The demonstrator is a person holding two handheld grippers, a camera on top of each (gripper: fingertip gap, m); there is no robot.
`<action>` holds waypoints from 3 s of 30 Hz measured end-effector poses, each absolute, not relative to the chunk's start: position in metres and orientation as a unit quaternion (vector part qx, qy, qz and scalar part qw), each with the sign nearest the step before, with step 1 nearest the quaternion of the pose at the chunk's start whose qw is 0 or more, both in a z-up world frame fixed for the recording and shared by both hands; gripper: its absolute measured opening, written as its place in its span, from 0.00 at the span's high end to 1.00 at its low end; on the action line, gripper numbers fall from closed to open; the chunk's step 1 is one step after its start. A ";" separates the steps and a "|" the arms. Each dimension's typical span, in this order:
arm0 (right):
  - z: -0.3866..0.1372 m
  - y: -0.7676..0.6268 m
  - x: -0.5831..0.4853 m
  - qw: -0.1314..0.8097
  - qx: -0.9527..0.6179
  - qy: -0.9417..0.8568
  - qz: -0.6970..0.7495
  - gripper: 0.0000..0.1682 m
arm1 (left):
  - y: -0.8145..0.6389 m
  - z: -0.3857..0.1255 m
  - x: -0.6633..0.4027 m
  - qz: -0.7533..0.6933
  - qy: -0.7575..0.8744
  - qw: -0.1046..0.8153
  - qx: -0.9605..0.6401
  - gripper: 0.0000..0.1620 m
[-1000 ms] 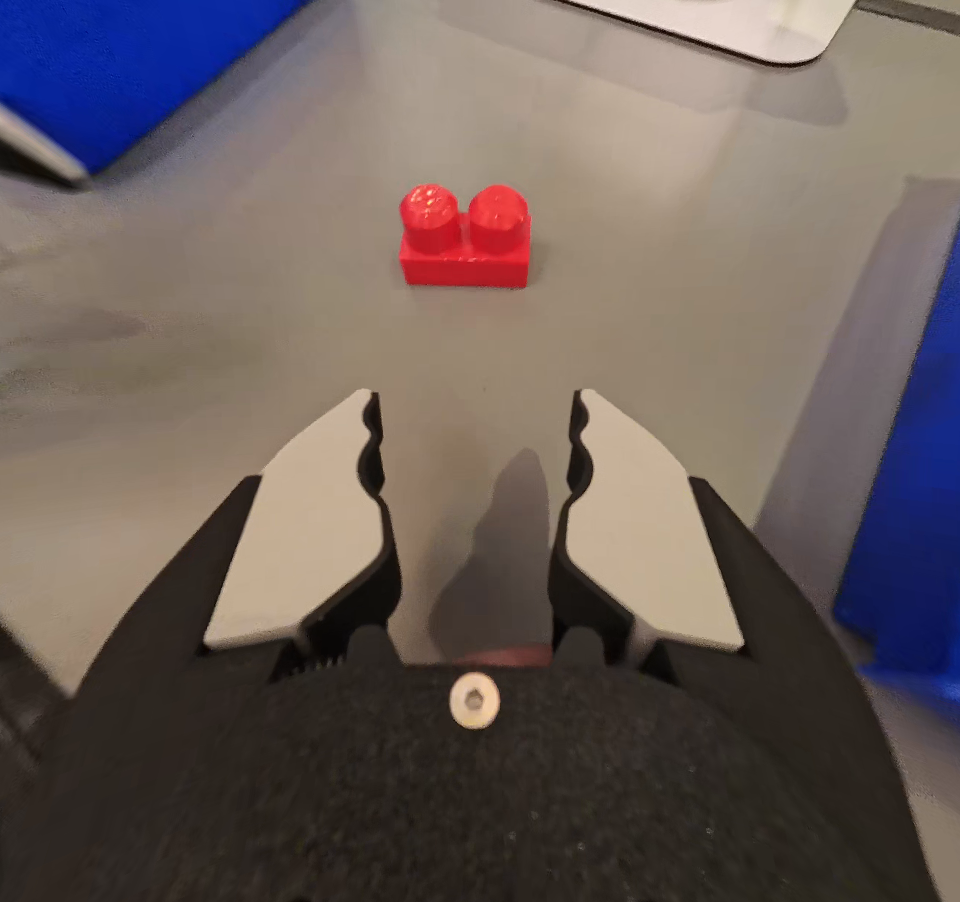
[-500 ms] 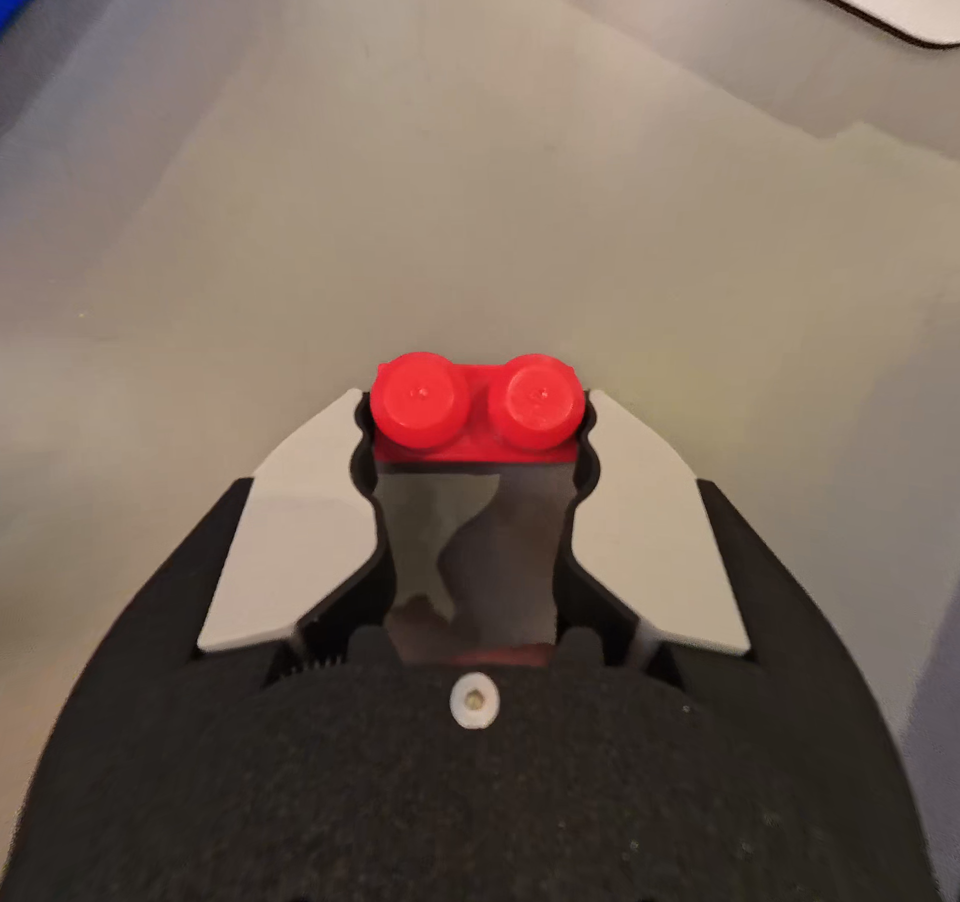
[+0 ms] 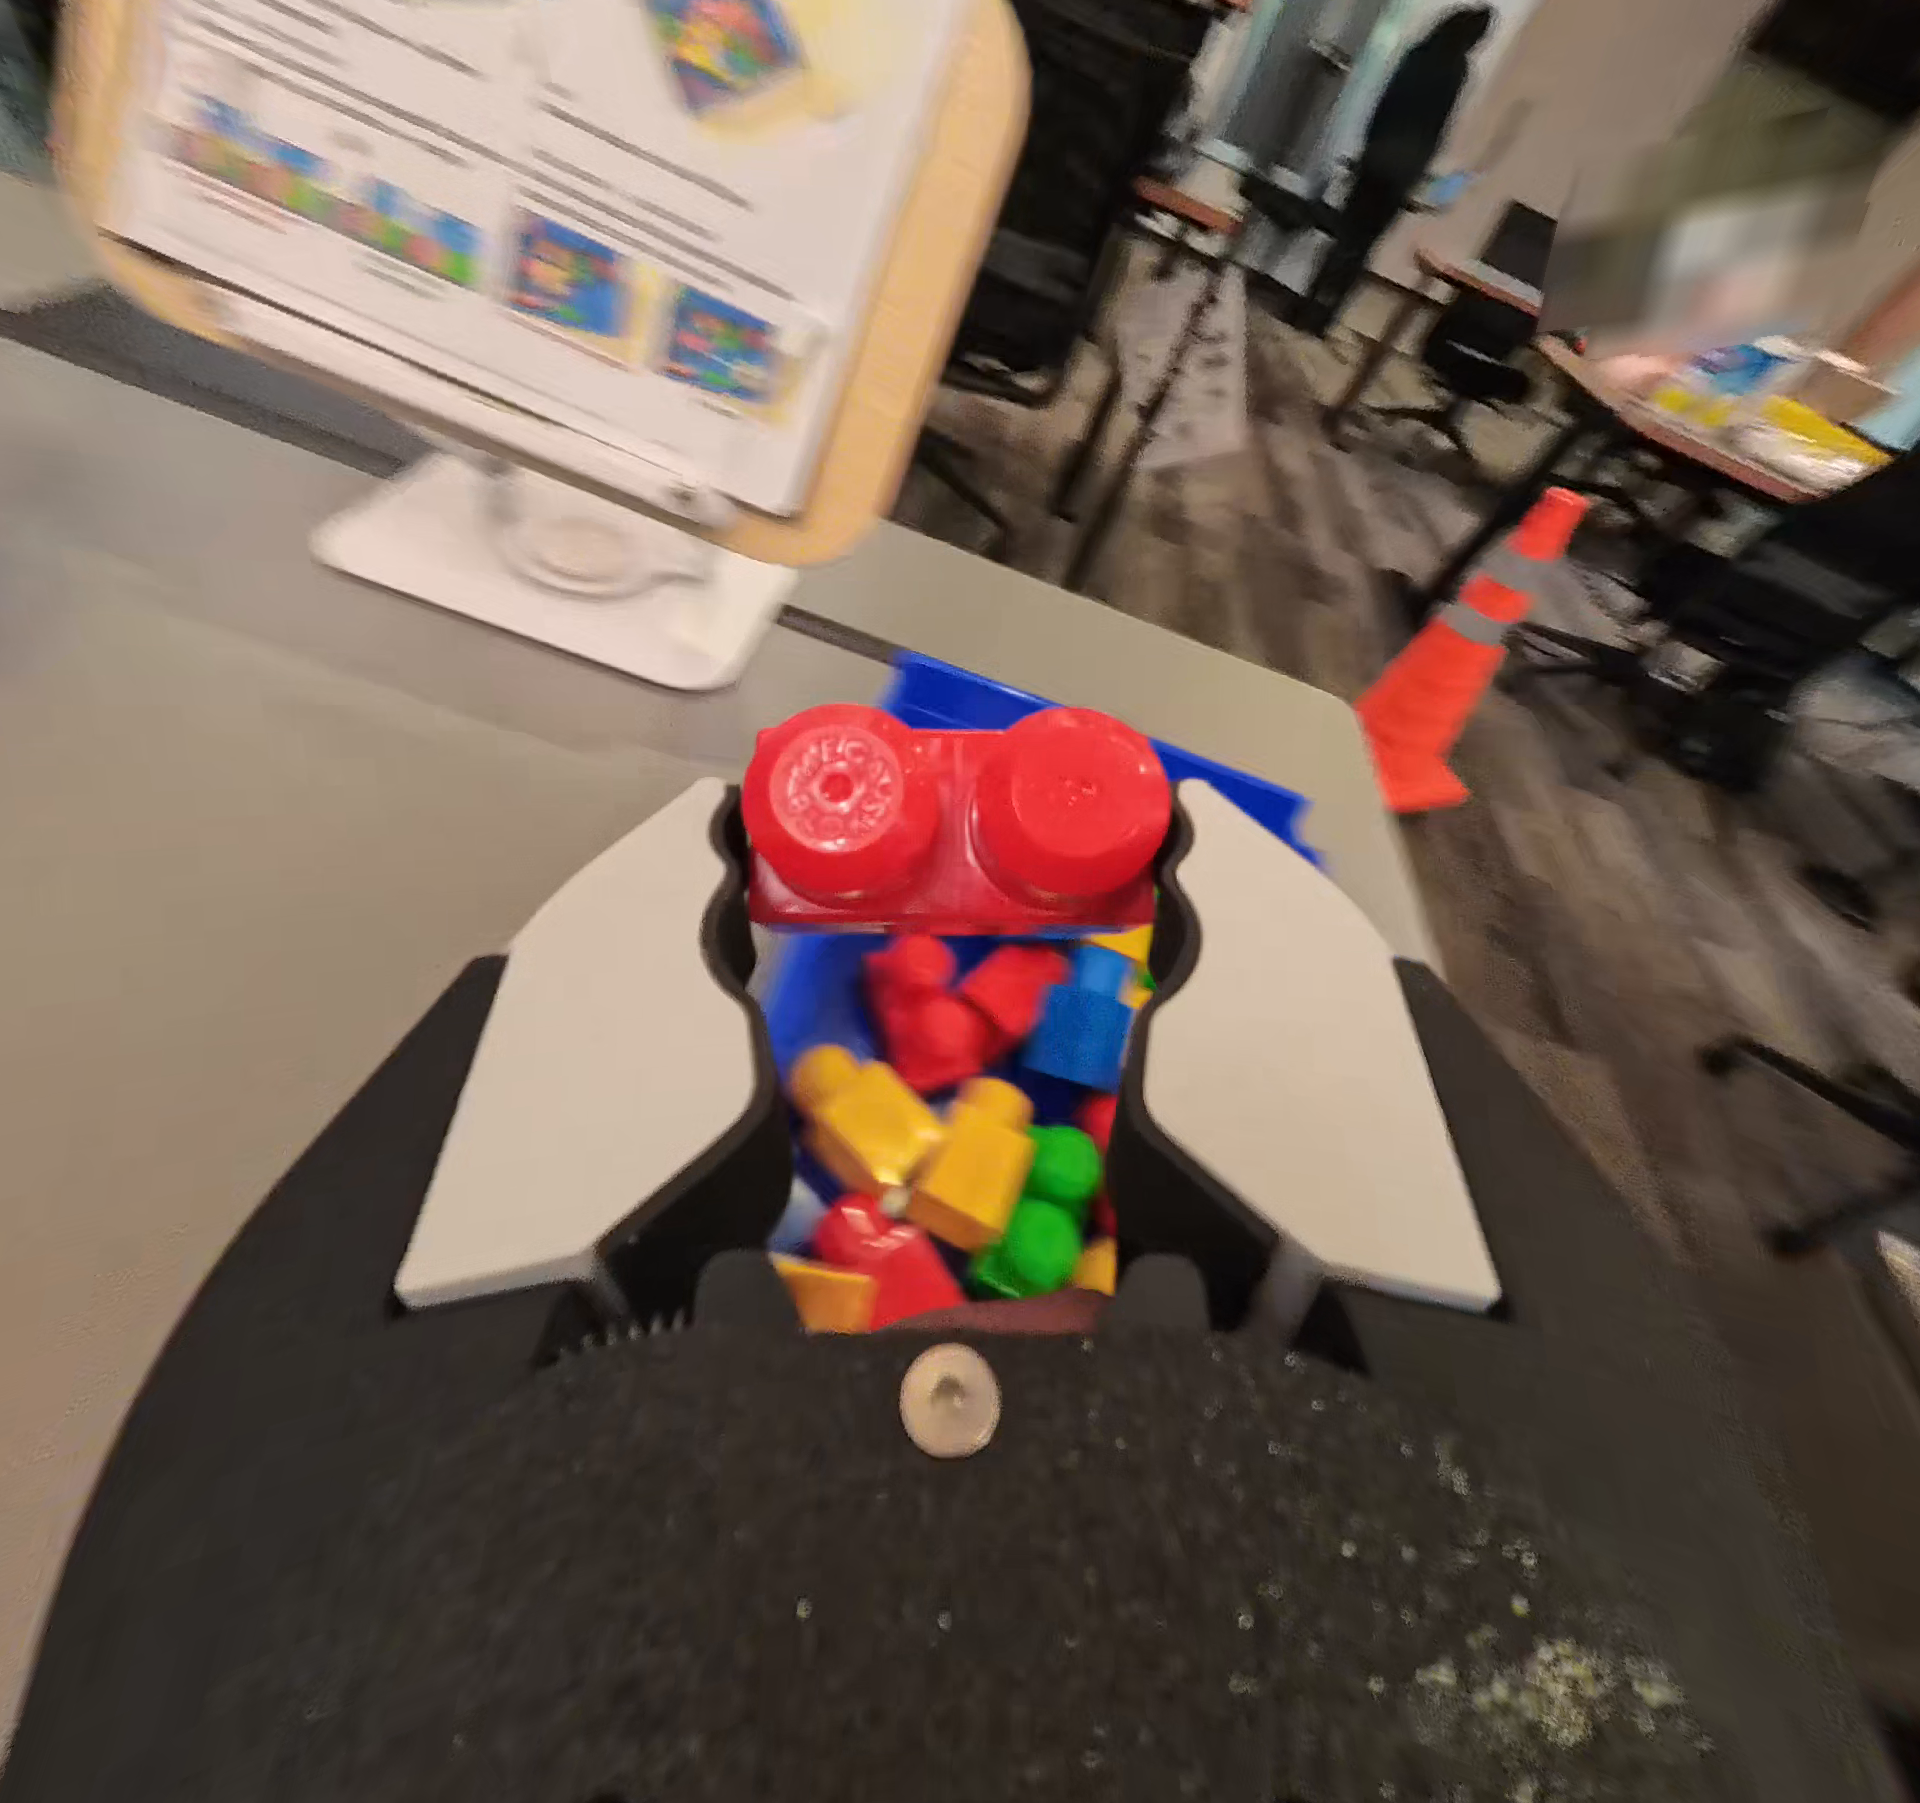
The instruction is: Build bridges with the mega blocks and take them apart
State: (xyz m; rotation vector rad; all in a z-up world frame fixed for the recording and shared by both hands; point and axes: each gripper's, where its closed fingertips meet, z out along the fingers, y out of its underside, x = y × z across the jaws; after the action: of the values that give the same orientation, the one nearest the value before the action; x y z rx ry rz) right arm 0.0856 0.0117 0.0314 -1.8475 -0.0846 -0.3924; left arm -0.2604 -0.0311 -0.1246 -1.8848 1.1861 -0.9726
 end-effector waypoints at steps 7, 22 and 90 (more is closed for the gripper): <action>-0.025 0.042 0.203 0.431 -0.885 -0.014 -0.172 0.55 | -0.030 -0.129 -0.259 -0.380 0.451 0.338 -0.733 0.74; -0.114 0.098 0.254 0.295 -0.950 0.073 -0.069 0.52 | -0.028 -0.140 -0.251 -0.369 0.457 0.324 -0.742 0.74; -0.101 -0.082 -0.171 0.543 -0.746 -0.291 0.254 0.68 | 0.302 -0.135 -0.360 -0.060 0.208 0.195 -0.957 0.78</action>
State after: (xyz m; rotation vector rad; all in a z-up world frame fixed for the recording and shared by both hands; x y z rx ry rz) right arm -0.1710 -0.0824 -0.1013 -1.7712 -0.6917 0.6024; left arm -0.3603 0.3021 -0.1347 -2.6814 0.5830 -0.1671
